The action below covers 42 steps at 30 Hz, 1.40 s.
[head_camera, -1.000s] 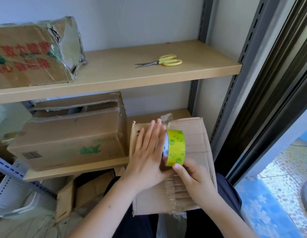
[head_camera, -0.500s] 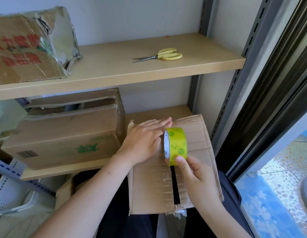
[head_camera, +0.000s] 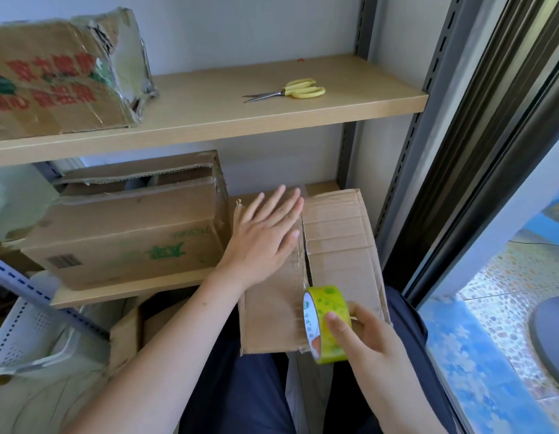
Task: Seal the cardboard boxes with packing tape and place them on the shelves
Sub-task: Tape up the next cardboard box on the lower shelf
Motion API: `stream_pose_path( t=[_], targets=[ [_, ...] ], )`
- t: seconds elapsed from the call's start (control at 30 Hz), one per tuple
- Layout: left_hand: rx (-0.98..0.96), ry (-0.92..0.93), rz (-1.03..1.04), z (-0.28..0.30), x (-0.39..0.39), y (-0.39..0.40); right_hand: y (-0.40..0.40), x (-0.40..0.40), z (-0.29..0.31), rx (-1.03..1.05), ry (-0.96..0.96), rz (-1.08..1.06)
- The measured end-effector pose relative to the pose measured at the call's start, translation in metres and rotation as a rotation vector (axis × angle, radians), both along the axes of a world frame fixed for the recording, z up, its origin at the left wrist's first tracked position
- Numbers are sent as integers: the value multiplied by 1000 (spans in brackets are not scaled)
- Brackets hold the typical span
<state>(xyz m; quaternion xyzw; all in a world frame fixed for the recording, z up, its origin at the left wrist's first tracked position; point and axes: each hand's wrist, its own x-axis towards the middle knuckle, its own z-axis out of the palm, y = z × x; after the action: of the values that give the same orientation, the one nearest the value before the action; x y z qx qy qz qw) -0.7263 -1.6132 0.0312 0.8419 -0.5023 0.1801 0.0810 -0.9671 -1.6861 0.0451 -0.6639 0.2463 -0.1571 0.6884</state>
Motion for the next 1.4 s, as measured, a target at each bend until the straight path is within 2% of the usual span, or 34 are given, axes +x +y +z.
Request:
stream_pose_path(
  t=[0.07,0.1,0.2,0.27,0.47,0.63,0.8,0.93,1.07,1.2,1.27,1.4],
  targets=[
    [-117,52,134,-9,-21,15,-2,-4,-1,74,-56,46],
    [-220,140,211,-19,-36,25,-3,-6,-1,93,-80,76],
    [-547,590,336,-47,-96,47,-8,-9,2,103,-95,96],
    [-610,667,371,-59,-121,45,-10,-12,0,103,-94,77],
    [-457,389,405,-65,-120,28,-10,-17,-6,-86,-21,30],
    [-361,262,393,-74,-125,27,-7,-26,5,-273,107,-5],
    [-443,343,387,-70,-118,19,14,-35,9,-164,254,47],
    [-487,393,360,-68,-118,22,12,-45,9,-288,290,13],
    [-402,350,324,-64,-120,35,8,-45,15,-271,218,-41],
    [-252,246,264,-66,-119,52,7,-46,20,-196,221,-22],
    [-240,219,248,-65,-116,57,5,-46,20,-150,235,0],
    [-443,204,212,-30,-87,44,1,-46,27,19,212,116]
  ],
)
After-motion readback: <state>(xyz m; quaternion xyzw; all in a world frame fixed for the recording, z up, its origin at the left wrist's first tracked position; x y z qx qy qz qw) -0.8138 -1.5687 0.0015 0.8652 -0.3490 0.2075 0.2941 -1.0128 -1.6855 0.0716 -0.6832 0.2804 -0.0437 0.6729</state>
